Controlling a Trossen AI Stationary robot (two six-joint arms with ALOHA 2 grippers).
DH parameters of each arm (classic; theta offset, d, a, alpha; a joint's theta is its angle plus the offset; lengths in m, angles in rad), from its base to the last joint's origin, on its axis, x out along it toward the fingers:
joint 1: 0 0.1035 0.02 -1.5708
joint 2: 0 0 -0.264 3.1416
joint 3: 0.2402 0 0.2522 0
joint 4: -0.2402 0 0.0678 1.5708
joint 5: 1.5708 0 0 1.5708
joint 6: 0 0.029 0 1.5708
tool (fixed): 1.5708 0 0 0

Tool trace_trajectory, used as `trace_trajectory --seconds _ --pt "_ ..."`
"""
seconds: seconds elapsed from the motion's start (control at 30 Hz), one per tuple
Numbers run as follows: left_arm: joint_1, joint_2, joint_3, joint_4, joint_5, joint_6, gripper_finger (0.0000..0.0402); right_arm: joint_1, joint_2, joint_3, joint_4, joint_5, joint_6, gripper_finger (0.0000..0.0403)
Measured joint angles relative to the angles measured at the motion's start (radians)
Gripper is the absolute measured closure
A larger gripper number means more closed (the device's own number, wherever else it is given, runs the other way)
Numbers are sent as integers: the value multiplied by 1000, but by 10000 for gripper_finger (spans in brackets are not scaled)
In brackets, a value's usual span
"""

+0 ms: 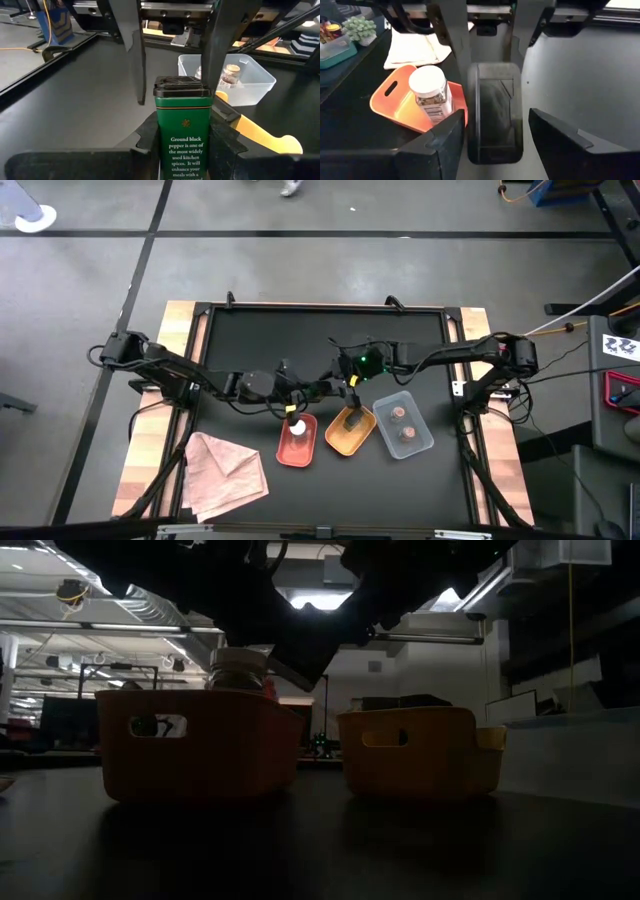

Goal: Sort spices by type
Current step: Put the black spice can into the yellow bin

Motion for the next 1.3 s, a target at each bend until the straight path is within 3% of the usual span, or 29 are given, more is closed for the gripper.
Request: trace_trajectory --seconds 0.13,0.33,0.77,1.03,1.3 --pt "0 0 0 -4 0 0 302 0 2 0 -4 -29 1 197" --pt "0 0 0 -3 -1 -1 301 0 1 0 -5 -37 3 268" --pt "0 1 0 -2 0 -9 297 -1 1 0 -9 -48 3 268" --pt "0 1 0 -1 1 -40 221 0 1 1 -36 -60 -32 268" --pt "-1 -9 0 -4 0 -32 186 0 1 105 -289 -58 -109 268"
